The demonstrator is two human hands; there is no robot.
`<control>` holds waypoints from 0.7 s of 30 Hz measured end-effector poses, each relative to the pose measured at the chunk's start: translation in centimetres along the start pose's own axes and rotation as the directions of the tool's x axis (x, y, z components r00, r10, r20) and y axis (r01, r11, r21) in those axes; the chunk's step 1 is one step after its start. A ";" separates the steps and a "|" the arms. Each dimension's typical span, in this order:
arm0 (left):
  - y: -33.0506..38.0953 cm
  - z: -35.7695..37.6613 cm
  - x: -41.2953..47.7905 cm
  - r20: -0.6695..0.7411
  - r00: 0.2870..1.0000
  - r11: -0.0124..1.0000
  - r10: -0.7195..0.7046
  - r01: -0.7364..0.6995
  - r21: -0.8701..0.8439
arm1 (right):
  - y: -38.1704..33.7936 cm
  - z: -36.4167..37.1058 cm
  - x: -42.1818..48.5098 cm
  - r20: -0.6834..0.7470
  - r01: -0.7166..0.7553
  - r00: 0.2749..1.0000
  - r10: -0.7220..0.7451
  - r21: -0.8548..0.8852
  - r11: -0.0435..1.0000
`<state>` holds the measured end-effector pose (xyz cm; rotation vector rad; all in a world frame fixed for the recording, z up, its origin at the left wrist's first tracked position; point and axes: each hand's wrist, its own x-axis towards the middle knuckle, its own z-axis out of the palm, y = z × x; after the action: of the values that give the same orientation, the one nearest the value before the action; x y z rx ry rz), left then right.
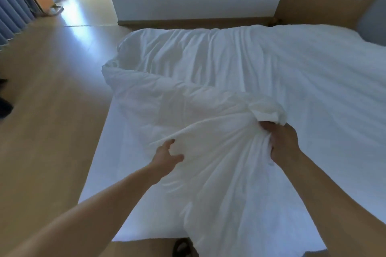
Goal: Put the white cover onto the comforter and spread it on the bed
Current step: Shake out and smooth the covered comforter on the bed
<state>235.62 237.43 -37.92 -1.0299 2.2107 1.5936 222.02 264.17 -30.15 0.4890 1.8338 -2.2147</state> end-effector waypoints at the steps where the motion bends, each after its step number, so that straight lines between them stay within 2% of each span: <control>1: 0.5 1.4 1.3 0.000 1.000 0.999 -0.010 0.010 0.050 | -1.1 -1.4 1.9 -0.035 -0.012 0.999 0.012 0.017 1.000; 4: 3.7 5.1 4.2 -0.009 0.999 0.995 -0.037 0.037 0.091 | -4.1 -5.3 6.7 -0.137 -0.026 0.990 0.024 -0.017 1.000; 6: 6.0 7.5 6.2 -0.030 1.000 0.990 -0.006 0.010 0.139 | -5.5 -8.6 10.0 -0.178 -0.033 0.984 0.028 -0.026 0.999; 11: 13.4 16.0 10.6 -0.058 0.995 0.931 0.086 -0.059 0.360 | -9.0 -18.3 19.7 -0.179 -0.058 0.982 0.055 -0.011 0.998; 15: 20.1 24.4 14.1 -0.056 0.990 0.845 0.130 -0.081 0.529 | -12.0 -28.0 29.1 -0.174 -0.106 0.978 0.111 0.038 0.994; 18: 25.1 31.6 17.2 -0.076 0.988 0.782 0.132 -0.057 0.620 | -12.4 -37.5 35.5 -0.224 -0.189 0.948 0.225 0.172 0.967; 21: 29.2 39.2 19.7 -0.069 0.988 0.750 0.140 -0.060 0.659 | -12.9 -47.0 39.8 -0.304 -0.195 0.910 0.282 0.286 0.938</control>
<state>194.01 269.45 -42.25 -0.7980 2.6304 0.6571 185.77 314.32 -41.72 1.1499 1.5307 -2.3046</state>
